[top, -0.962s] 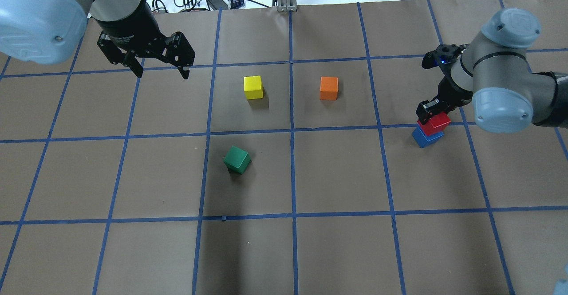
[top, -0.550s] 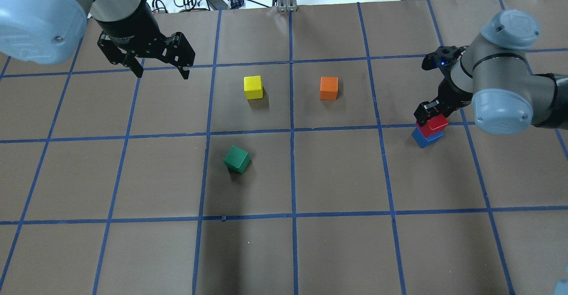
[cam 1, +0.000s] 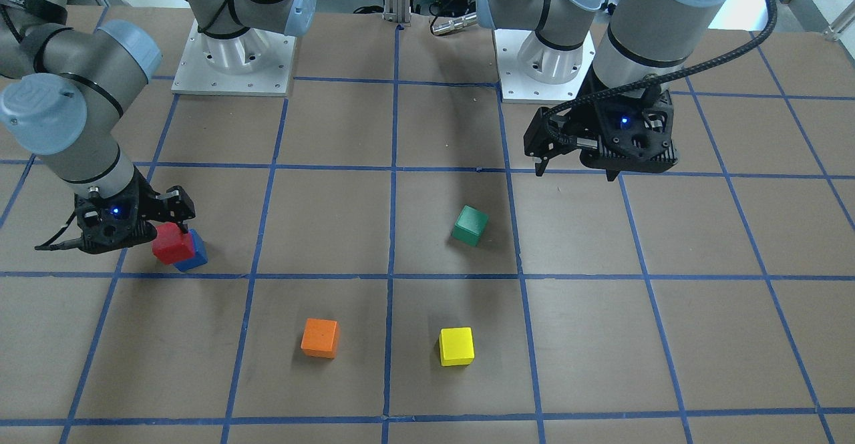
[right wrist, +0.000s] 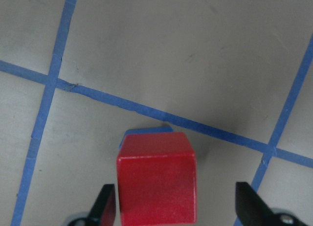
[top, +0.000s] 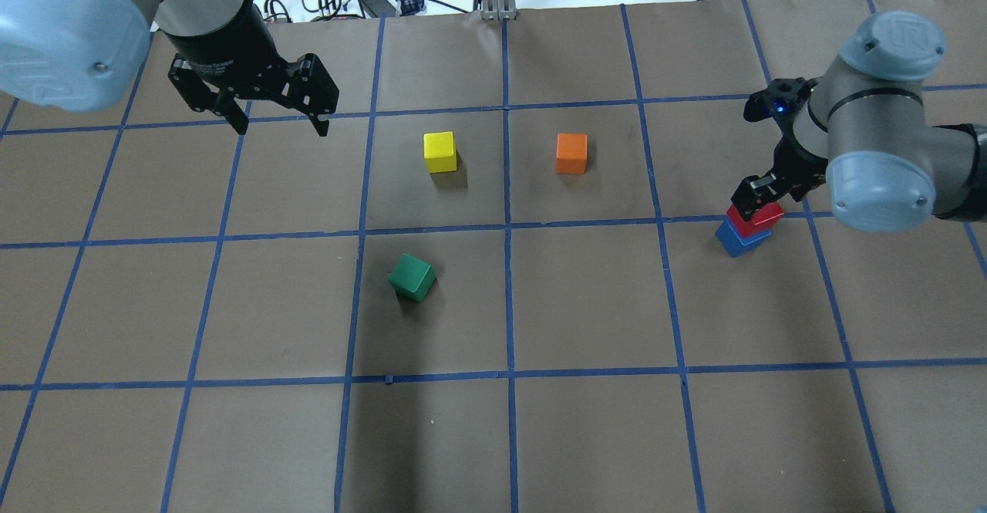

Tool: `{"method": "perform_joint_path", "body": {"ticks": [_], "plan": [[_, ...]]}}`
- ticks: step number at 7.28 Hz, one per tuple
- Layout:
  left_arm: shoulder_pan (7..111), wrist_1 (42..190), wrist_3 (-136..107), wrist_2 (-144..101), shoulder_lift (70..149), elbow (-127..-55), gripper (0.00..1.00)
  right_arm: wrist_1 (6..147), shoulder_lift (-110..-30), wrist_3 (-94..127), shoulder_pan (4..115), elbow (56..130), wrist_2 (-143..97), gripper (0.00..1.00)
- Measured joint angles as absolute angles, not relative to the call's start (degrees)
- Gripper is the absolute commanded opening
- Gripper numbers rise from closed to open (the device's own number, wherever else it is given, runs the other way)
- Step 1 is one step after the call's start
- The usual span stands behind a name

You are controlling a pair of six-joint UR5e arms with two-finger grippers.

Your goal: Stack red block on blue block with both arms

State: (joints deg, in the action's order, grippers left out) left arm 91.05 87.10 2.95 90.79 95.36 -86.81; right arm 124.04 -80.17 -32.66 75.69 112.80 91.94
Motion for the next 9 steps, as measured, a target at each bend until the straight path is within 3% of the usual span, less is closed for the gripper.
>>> {"method": "perform_joint_path", "body": {"ticks": [3, 5, 7, 9], "plan": [[90.95, 87.02, 2.82, 90.77, 95.47, -86.83, 1.00, 112.76, -87.85, -30.39, 75.81, 110.38, 92.10, 0.97], [90.90, 87.01, 2.81, 90.79, 95.31, -86.79, 1.00, 99.48, -92.08, -25.43, 76.01, 104.69, 92.11, 0.97], [90.88, 86.99, 2.87, 90.83, 95.42, -86.78, 1.00, 88.44, -93.75, -17.86, 77.26, 98.72, 91.72, 0.99], [90.83, 86.94, 2.90, 90.80, 95.44, -86.78, 1.00, 86.13, -94.22, -9.94, 81.38, 97.12, 91.35, 1.00]]}}
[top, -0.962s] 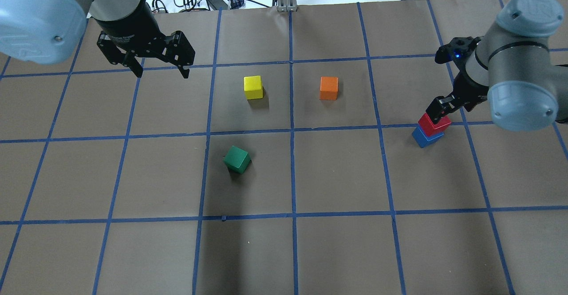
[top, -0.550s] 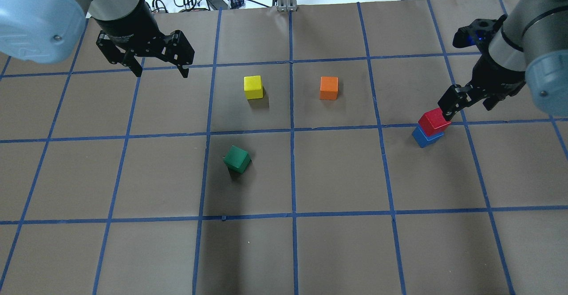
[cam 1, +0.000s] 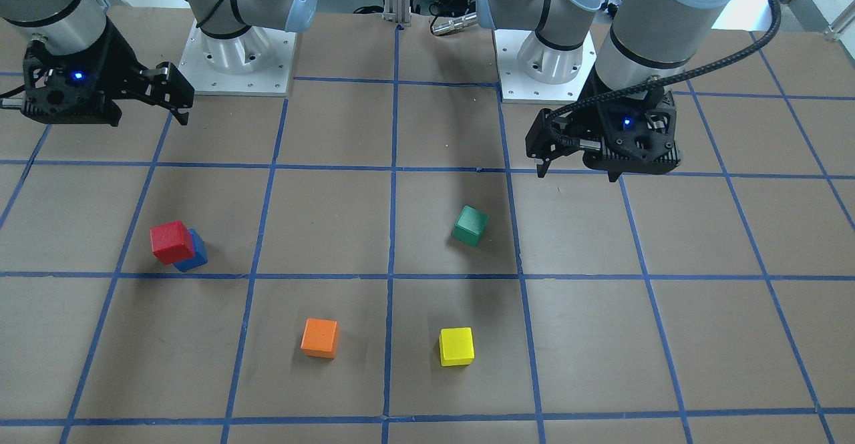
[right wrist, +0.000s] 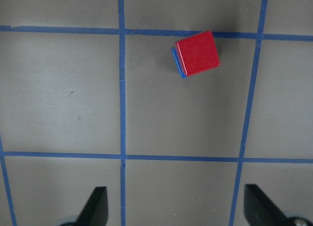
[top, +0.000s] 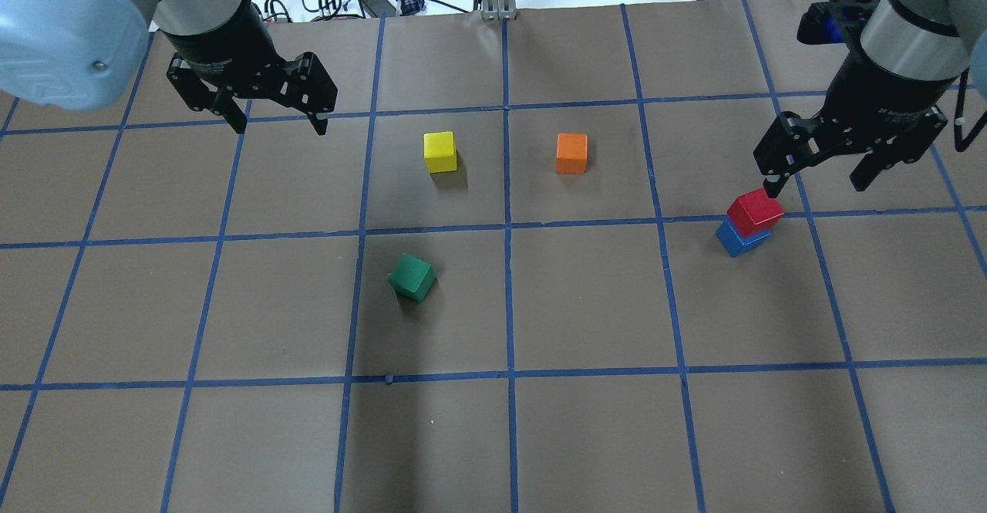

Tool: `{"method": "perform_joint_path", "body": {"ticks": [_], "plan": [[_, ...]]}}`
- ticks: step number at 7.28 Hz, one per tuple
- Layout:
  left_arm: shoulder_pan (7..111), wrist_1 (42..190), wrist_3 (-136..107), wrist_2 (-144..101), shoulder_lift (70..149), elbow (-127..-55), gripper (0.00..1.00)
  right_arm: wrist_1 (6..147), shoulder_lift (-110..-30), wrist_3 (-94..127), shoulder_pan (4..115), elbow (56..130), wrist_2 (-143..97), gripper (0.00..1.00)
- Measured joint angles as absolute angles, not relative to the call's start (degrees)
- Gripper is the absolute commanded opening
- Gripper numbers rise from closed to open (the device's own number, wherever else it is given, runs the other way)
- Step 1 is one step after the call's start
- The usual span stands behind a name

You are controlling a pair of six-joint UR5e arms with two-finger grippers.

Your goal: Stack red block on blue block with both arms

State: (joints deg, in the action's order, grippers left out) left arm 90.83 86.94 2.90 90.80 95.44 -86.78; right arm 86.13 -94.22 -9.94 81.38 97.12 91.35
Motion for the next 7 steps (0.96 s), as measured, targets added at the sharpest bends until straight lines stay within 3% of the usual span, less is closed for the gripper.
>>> {"method": "perform_joint_path", "body": {"ticks": [7], "plan": [[90.79, 86.84, 2.90, 90.79, 95.27, -86.83, 1.00, 89.81, -94.37, 5.07, 90.52, 96.87, 91.43, 1.00]]}}
